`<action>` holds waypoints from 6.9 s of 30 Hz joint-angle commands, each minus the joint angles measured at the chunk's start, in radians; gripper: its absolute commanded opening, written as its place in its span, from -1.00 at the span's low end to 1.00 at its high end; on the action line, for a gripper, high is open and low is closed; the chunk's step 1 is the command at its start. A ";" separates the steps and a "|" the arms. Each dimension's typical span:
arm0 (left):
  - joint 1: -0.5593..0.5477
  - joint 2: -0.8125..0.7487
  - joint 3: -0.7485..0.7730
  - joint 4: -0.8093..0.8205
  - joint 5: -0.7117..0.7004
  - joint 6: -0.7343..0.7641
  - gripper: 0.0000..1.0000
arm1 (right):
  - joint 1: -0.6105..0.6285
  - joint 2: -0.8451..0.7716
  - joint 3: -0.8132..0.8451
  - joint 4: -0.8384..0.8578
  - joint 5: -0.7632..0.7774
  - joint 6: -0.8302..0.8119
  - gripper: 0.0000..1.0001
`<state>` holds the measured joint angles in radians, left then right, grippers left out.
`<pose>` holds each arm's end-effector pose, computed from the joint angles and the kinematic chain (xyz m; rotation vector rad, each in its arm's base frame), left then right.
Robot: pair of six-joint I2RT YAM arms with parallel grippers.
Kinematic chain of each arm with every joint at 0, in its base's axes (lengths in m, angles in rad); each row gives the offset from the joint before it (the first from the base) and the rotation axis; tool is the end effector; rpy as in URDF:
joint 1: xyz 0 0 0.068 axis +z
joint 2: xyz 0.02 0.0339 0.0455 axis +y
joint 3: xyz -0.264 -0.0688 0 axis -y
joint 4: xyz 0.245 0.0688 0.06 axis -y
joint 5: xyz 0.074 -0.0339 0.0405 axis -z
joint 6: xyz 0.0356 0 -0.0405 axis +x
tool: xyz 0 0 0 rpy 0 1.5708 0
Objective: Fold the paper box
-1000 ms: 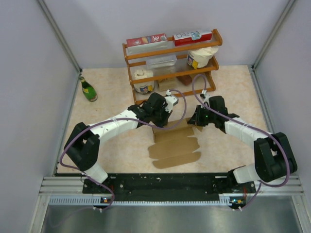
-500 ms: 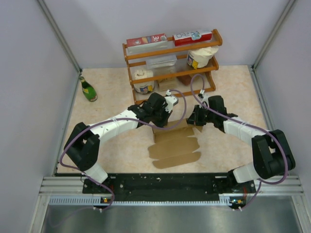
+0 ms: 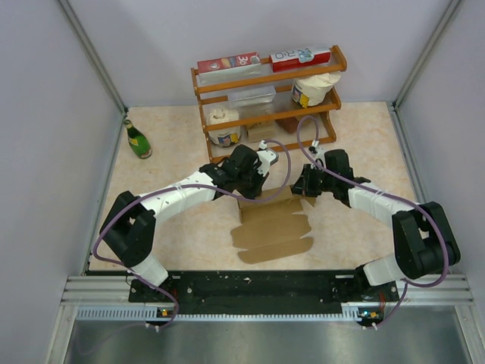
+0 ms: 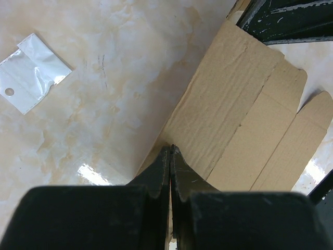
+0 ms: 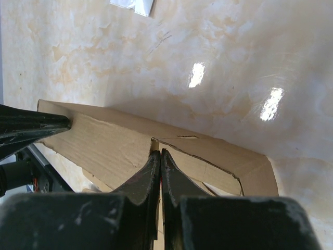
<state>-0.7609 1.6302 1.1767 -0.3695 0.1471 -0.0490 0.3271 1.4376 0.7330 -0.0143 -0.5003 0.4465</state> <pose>0.2546 -0.2496 0.2436 0.9220 2.2762 -0.5457 0.2688 0.1092 0.1929 -0.1322 2.3710 0.9619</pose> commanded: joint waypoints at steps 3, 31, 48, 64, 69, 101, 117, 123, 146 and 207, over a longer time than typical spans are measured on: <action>-0.003 0.011 0.032 -0.016 0.028 0.005 -1.00 | 0.007 0.003 0.020 0.016 -0.006 -0.020 -1.00; -0.003 0.017 0.044 -0.026 0.032 0.005 -1.00 | 0.006 -0.028 0.054 -0.079 -0.030 -0.031 -1.00; -0.003 0.023 0.051 -0.028 0.035 0.003 -1.00 | 0.007 -0.014 0.040 -0.030 -0.081 0.014 -1.00; -0.003 0.026 0.047 -0.031 0.029 0.008 -1.00 | 0.004 -0.063 0.034 -0.131 0.123 -0.040 -1.00; -0.003 0.026 0.047 -0.031 0.026 0.008 -1.00 | 0.004 -0.065 0.031 -0.197 0.241 -0.081 -1.00; -0.005 0.020 0.046 -0.029 0.032 0.006 -1.00 | 0.006 0.110 -0.043 -0.069 0.221 -0.091 -1.00; -0.005 0.017 0.046 -0.031 0.039 0.005 -1.00 | 0.006 0.066 -0.044 -0.015 0.083 -0.051 -1.00; -0.005 0.019 0.046 -0.031 0.040 0.005 -1.00 | 0.004 0.067 -0.053 0.040 0.019 -0.016 -1.00; -0.009 0.022 0.044 -0.034 0.039 0.006 -1.00 | 0.006 0.138 -0.121 0.264 -0.168 0.104 -1.00; -0.011 0.020 0.047 -0.034 0.051 0.003 -1.00 | 0.010 0.133 -0.118 0.232 -0.056 0.070 -1.00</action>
<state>-0.7666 1.6455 1.1992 -0.3977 0.1787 -0.0490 0.3309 1.5513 0.6277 0.1234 -0.4896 0.4839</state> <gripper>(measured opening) 0.008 0.002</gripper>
